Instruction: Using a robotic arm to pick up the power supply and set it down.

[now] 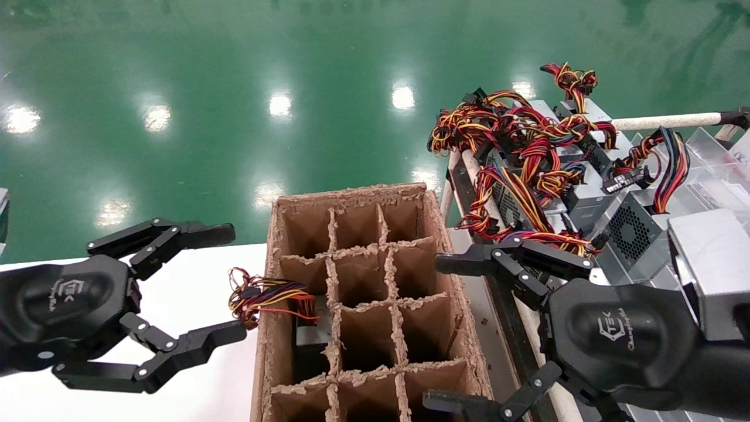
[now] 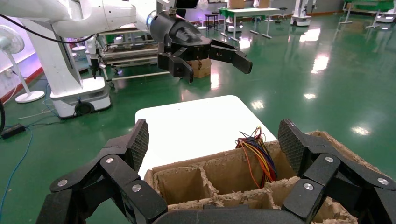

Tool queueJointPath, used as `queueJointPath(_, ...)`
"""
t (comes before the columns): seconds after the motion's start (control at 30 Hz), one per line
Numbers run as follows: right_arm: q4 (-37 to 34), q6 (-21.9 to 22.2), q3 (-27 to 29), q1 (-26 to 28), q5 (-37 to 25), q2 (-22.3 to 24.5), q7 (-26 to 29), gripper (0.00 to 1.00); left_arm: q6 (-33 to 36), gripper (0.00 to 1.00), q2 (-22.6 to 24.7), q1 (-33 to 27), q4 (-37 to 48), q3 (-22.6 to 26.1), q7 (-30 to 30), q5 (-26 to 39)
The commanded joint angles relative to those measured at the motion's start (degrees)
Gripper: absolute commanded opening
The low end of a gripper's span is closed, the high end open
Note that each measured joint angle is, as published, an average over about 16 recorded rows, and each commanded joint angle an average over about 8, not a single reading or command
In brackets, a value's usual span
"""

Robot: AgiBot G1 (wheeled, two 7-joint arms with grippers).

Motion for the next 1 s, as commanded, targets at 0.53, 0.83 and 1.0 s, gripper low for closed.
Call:
queueJointPath(0.53, -4.9, 1.6, -8.6, 12.0, -14.8, -11.7, -0.8, 1.00, 0.0, 0.00, 0.0, 0.0, 0.0, 0.0, 0.0, 0.0)
queueJointPath(0.83, -13.7, 2.3, -17.1, 21.9, -30.3, -22.5, -4.6, 0.76, 0.0, 0.00, 0.0, 0.0, 0.0, 0.0, 0.0, 0.0)
queueJointPath(1.0, -19.8, 2.6, -19.3, 25.2, -34.3, -27.0, -8.7, 0.16, 0.0, 0.00, 0.0, 0.0, 0.0, 0.0, 0.0, 0.0)
